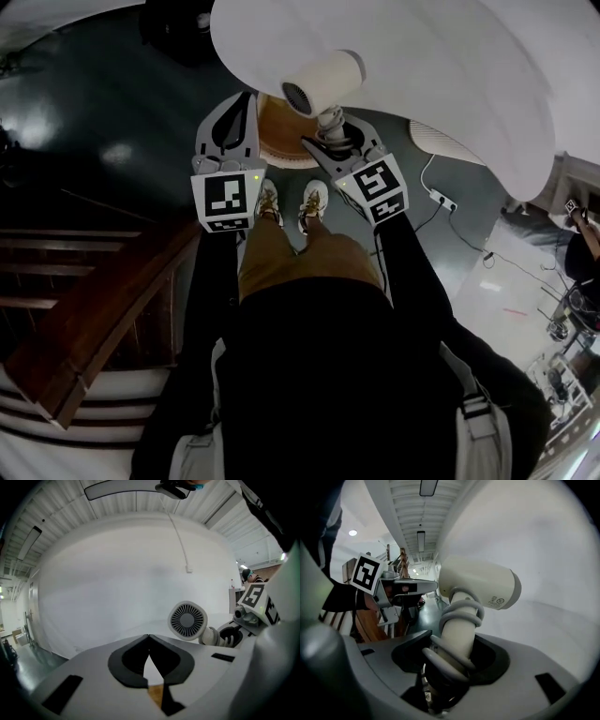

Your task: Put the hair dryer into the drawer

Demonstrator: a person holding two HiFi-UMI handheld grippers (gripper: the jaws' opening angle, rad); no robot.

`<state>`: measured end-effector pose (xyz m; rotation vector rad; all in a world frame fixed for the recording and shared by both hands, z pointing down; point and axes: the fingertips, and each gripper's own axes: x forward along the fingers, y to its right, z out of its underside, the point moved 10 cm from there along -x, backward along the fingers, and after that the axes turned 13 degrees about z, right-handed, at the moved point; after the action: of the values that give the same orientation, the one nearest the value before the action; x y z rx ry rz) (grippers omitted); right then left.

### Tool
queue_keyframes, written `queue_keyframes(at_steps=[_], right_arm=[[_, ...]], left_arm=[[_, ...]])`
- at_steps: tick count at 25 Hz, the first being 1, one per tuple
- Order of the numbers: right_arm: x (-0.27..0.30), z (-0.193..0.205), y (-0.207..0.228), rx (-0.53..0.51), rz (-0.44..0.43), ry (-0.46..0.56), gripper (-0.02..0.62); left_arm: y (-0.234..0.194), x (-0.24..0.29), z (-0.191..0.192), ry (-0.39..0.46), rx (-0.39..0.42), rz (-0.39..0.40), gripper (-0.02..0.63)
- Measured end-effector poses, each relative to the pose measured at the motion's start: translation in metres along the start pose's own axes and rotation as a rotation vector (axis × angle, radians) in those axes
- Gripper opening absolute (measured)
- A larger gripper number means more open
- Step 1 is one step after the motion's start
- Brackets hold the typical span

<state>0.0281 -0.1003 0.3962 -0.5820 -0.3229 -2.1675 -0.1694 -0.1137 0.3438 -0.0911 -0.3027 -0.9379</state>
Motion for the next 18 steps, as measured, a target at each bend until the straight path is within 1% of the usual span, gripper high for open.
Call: queue_keyframes(at_steps=[3, 5, 9, 13, 18], right_arm=[[0.010, 0.013, -0.003, -0.008, -0.028, -0.074, 0.249], [0.014, 0.013, -0.008, -0.004, -0.050, -0.112, 0.249], [0.027, 0.004, -0.016, 0.002, -0.085, -0.155, 0.249], [0.044, 0.013, -0.022, -0.013, -0.139, -0.198, 0.249], [0.060, 0.024, -0.027, -0.081, -0.212, -0.252, 0.249]], left_arm=[[-0.006, 0.008, 0.011, -0.028, -0.028, 0.013, 0.015], [-0.014, 0.009, 0.012, -0.054, -0.044, 0.024, 0.015], [-0.033, 0.011, -0.001, -0.074, -0.047, 0.041, 0.015], [-0.039, 0.013, 0.002, -0.086, -0.048, 0.049, 0.014], [-0.043, 0.011, 0.009, -0.097, -0.059, 0.046, 0.014]])
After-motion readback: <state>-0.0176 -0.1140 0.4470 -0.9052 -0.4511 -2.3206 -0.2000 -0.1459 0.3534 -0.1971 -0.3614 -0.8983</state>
